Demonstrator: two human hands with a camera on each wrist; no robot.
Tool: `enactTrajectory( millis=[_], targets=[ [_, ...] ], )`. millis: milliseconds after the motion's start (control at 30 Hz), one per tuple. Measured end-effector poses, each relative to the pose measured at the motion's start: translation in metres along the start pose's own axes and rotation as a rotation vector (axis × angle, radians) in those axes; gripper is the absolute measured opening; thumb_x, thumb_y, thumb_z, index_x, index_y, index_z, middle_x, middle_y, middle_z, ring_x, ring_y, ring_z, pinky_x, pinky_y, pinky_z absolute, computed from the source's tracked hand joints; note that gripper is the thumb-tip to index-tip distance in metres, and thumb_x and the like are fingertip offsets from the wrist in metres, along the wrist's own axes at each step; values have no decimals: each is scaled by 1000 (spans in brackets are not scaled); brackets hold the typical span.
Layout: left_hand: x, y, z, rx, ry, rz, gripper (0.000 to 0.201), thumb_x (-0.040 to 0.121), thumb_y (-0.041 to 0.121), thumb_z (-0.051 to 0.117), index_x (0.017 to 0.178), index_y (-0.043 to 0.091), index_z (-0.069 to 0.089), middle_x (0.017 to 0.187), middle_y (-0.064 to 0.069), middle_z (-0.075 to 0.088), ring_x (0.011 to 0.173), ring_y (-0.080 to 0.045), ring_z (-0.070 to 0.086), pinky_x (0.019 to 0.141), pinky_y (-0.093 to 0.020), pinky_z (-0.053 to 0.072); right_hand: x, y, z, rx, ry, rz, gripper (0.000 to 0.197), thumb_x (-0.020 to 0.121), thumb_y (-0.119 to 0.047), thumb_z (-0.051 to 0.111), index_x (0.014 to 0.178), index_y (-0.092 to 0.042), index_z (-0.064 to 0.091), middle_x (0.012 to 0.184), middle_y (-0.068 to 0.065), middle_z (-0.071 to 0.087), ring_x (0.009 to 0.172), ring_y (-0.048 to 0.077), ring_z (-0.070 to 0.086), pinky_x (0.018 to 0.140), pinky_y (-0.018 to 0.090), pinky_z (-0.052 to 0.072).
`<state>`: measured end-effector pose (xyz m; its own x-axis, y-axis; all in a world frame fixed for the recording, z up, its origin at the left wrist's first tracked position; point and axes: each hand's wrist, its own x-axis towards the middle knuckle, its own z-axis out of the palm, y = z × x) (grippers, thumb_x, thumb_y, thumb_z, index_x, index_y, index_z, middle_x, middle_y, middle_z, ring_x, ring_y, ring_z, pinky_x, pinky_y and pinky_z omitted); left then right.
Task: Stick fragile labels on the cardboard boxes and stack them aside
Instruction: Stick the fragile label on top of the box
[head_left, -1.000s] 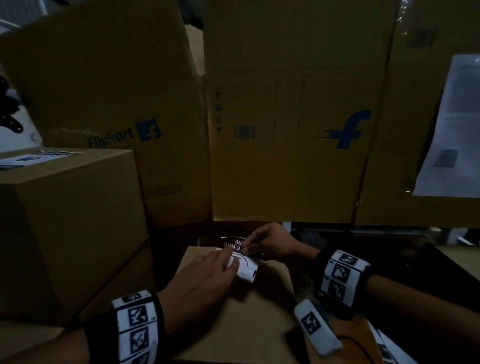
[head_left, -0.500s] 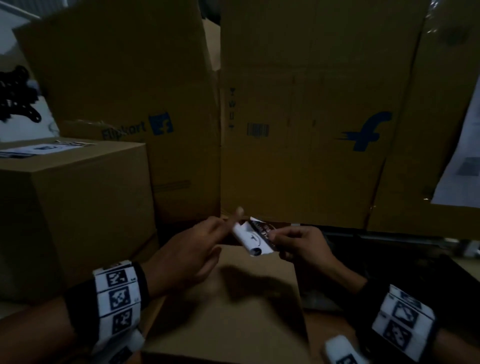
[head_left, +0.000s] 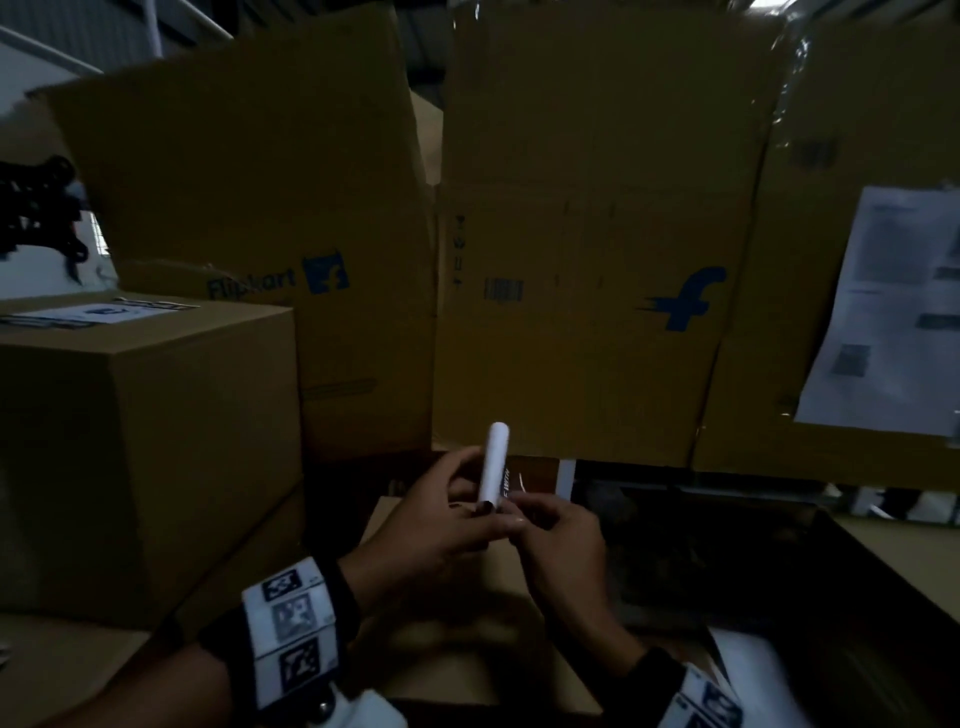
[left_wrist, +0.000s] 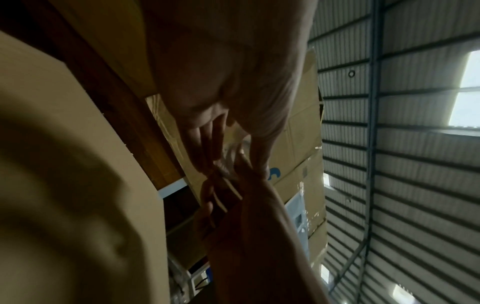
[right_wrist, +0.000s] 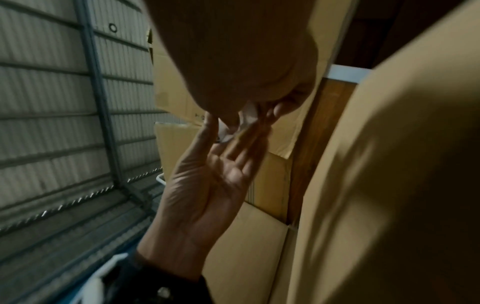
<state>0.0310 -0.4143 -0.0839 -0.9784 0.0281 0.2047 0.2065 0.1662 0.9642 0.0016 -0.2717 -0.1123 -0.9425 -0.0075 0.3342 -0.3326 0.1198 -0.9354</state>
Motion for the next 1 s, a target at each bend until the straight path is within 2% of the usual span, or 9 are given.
enactTrajectory(
  millis=[100,233,333,467,533,600,700,900,1000],
  targets=[
    [-9,2,-2,-47,-37,42,76,72,8,82,138,21,46,125,1,64,108,-9,66,80,-27,56,-10,2,3,-26,31,8,13,89,-28,69,100,-22,74,87,-14,68,85,4,65,78,27,55],
    [-15,7,-9,-58,28,19,48,86,0,68,130,10,53,113,-10,69,93,-19,71,73,-30,58,-20,-2,1,-189,-31,-79,20,96,-30,59,77,-32,66,70,-14,60,64,-3,54,55,10,35],
    [-16,13,-15,-37,113,19,23,93,0,57,116,2,62,96,-16,73,77,-25,71,70,-34,57,-21,-9,-4,-402,-1,-171,10,92,-37,63,86,-29,66,94,-10,53,87,3,52,70,17,43],
    [-15,22,-21,91,212,-32,22,100,13,48,101,15,71,82,-7,72,72,-16,64,66,-29,48,-10,-21,-13,-445,112,-511,8,82,-19,76,78,-21,69,83,-6,56,77,10,56,64,24,47],
    [-14,23,-22,106,231,-58,24,99,15,47,99,11,71,82,-7,67,73,-15,58,65,-28,43,-1,-28,-16,-472,95,-665,9,80,-12,75,82,-18,68,78,-5,56,72,14,56,59,32,49],
    [-14,23,-21,127,243,-77,24,99,14,47,102,5,69,85,-10,63,72,-16,54,62,-27,40,11,-36,-18,-528,16,-787,2,83,-15,69,84,-15,68,80,-2,56,73,17,54,57,34,46],
    [-14,19,-22,134,268,-77,22,97,9,49,99,4,70,79,-12,59,61,-13,47,53,-23,35,21,-40,-15,-624,-174,-934,18,89,-31,61,89,-15,69,90,-1,57,81,16,50,61,30,41],
    [-10,11,-31,77,289,-191,20,95,8,55,78,2,64,55,-5,49,43,-11,41,42,-21,29,32,-30,-5,-632,-309,-882,35,93,-47,55,115,-21,64,103,-3,58,92,14,53,72,29,46],
    [-5,4,-32,-25,297,-313,22,91,3,58,69,5,59,45,-3,47,36,-10,40,38,-18,29,43,-19,4,-647,-429,-789,35,85,-46,68,113,-25,61,102,-8,55,87,13,54,68,28,45]
  ],
)
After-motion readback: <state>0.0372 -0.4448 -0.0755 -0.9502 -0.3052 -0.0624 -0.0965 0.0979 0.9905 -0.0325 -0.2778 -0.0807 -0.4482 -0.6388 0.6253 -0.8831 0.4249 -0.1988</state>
